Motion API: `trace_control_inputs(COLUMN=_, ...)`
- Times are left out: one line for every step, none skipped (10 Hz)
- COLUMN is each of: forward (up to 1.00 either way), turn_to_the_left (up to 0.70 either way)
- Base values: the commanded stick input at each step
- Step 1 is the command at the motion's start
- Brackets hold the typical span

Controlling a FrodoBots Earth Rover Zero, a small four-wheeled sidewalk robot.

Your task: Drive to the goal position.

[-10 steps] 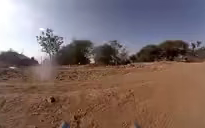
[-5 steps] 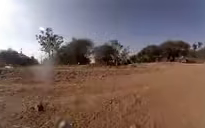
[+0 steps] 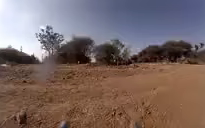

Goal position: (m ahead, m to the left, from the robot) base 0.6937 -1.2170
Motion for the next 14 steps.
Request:
trace_control_inputs(forward=0.7, turn_to_the_left=0.0)
trace_control_inputs(forward=0.7, turn_to_the_left=0.0)
trace_control_inputs(forward=0.7, turn_to_the_left=0.0)
trace_control_inputs(forward=0.7, turn_to_the_left=0.0)
trace_control_inputs(forward=0.7, turn_to_the_left=0.0)
trace_control_inputs(forward=0.7, turn_to_the_left=0.0)
trace_control_inputs(forward=0.7, turn_to_the_left=0.0)
trace_control_inputs(forward=0.7, turn_to_the_left=0.0)
trace_control_inputs(forward=0.7, turn_to_the_left=0.0)
trace_control_inputs(forward=0.7, turn_to_the_left=0.0)
trace_control_inputs(forward=0.7, turn_to_the_left=0.0)
trace_control_inputs(forward=0.7, turn_to_the_left=0.0)
trace_control_inputs(forward=0.7, turn_to_the_left=0.0)
trace_control_inputs(forward=0.7, turn_to_the_left=0.0)
